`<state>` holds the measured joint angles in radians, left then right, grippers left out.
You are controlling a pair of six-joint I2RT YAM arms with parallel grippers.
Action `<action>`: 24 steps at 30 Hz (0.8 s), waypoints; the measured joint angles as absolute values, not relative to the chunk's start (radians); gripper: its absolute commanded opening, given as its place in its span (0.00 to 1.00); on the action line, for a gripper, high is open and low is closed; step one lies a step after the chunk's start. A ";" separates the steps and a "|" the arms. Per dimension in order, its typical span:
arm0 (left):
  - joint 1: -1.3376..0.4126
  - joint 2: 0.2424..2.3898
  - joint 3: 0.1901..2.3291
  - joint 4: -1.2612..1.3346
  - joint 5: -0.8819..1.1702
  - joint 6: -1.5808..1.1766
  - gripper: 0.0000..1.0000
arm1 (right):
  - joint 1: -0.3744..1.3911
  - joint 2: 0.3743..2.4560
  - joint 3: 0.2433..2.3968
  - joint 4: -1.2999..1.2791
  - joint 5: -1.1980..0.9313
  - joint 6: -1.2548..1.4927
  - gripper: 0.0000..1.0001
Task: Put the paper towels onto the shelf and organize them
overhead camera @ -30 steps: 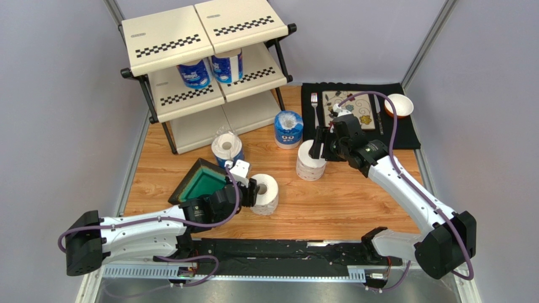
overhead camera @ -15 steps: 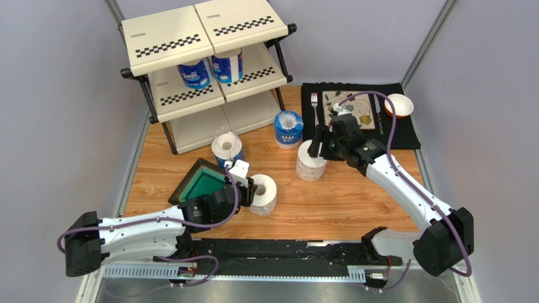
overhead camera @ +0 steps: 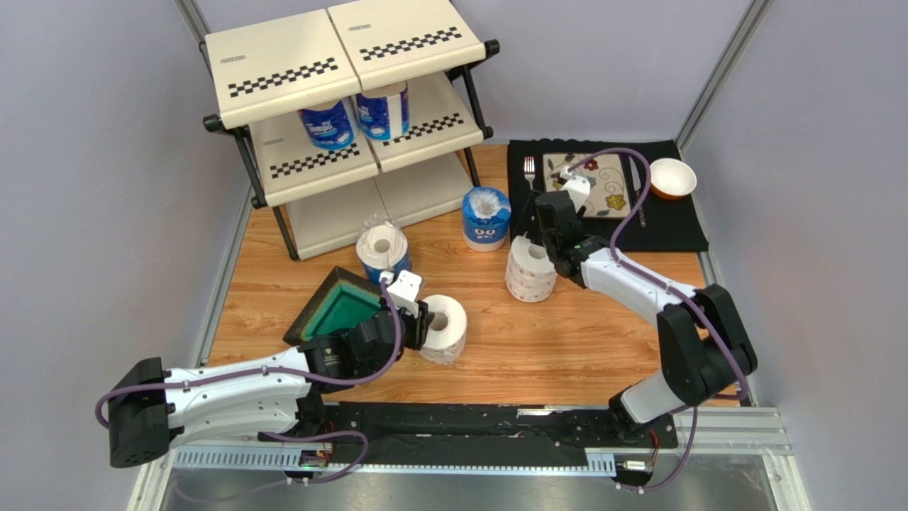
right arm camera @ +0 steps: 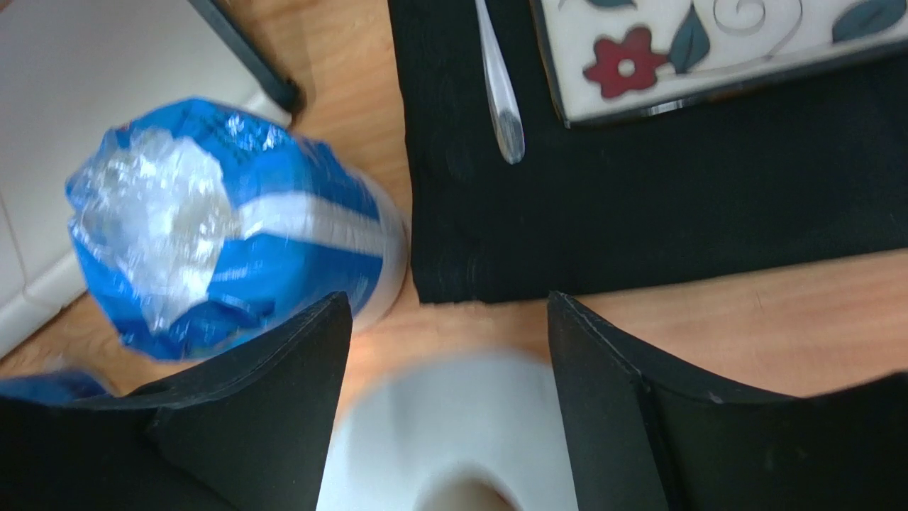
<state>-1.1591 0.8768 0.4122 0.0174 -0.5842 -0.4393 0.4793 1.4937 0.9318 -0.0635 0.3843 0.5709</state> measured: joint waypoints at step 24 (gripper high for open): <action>-1.159 0.844 0.413 -0.013 -0.585 -0.421 0.38 | 0.437 1.870 0.933 0.707 0.202 0.330 0.85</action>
